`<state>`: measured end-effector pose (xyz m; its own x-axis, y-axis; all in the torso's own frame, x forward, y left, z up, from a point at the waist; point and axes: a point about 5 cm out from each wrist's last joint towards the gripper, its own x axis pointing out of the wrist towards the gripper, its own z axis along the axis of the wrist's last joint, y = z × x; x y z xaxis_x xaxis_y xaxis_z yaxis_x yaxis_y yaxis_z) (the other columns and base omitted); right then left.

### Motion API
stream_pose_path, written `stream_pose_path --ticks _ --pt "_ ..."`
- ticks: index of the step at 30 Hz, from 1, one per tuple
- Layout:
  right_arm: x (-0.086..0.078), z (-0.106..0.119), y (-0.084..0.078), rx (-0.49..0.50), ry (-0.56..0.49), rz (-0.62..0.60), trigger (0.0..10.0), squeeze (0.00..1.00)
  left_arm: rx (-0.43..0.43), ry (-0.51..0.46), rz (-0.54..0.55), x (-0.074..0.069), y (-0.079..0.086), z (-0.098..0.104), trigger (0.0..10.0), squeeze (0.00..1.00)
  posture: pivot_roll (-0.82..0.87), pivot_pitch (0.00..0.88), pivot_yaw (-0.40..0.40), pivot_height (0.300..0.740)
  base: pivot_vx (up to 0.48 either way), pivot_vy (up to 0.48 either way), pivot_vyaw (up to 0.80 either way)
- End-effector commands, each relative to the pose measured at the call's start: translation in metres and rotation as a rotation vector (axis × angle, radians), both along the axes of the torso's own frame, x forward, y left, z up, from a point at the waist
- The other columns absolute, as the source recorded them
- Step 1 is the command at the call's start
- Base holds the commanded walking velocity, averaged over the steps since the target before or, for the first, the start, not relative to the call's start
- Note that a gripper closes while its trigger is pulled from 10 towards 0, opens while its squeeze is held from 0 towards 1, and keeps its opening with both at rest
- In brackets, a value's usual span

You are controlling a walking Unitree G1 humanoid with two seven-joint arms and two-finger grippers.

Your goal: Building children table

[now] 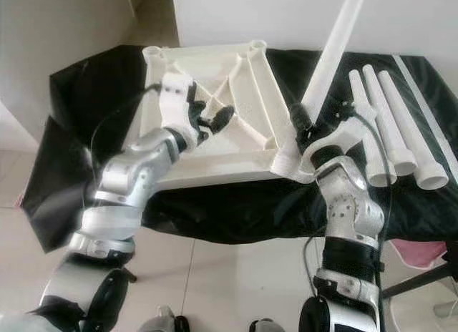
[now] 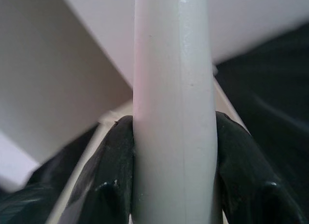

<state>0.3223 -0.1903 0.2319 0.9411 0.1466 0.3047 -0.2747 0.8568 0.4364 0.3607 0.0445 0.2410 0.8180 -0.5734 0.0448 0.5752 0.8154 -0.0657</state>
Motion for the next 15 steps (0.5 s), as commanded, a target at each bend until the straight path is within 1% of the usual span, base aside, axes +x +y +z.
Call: stream_pose_path --ticks 1,7,12,15 --pt "-0.005 0.001 0.005 -0.031 -0.033 0.022 10.0 0.00 0.021 -0.052 -0.079 -0.001 -0.008 0.010 10.0 0.00 -0.07 0.000 -0.009 0.740 0.000 0.000 0.00" --pt "-0.008 -0.001 0.012 -0.052 -0.041 0.036 10.0 0.00 0.020 -0.071 -0.119 0.000 -0.013 0.016 10.0 0.00 -0.07 0.000 -0.010 0.740 0.000 0.000 0.00" --pt "-0.010 -0.005 0.017 -0.090 -0.058 0.019 10.0 0.00 -0.011 -0.084 -0.131 0.001 -0.015 0.017 10.0 0.00 -0.06 0.000 -0.012 0.740 0.000 0.000 0.00" --pt "-0.016 -0.009 0.032 -0.223 -0.096 0.093 10.0 0.00 0.023 -0.116 -0.128 0.002 -0.013 0.015 10.0 0.00 -0.06 0.000 -0.009 0.740 0.000 0.000 0.00"
